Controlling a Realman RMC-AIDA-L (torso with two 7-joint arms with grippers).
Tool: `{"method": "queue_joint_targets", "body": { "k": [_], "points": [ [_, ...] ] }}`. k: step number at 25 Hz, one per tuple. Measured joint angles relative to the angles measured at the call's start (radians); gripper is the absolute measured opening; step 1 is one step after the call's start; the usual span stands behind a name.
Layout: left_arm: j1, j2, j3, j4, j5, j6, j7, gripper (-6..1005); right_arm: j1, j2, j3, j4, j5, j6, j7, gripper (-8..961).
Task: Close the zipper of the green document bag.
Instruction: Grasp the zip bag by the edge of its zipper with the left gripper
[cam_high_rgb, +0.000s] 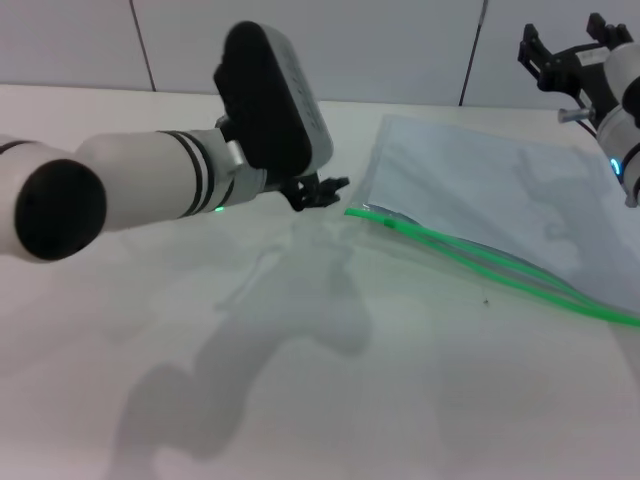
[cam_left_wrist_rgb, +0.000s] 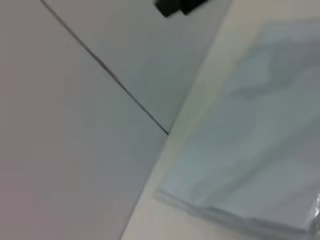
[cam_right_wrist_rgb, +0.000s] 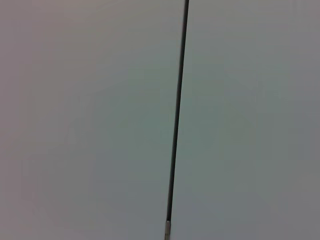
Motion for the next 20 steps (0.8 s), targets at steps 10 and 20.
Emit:
{"method": "queue_joint_targets", "body": {
  "k": [10,20],
  "points": [
    [-0.066,-0.001,0.021,-0.004,0.083,-0.116,-0.03,757,0.01,0.001,0.0,0.0,0.0,0.011,0.002,816],
    [-0.14,-0.004,0.078,-0.087,0.085,-0.133,-0.031,757,0.017,0.001,0.0,-0.001,0.0,0.011,0.002,816]
  ]
}}
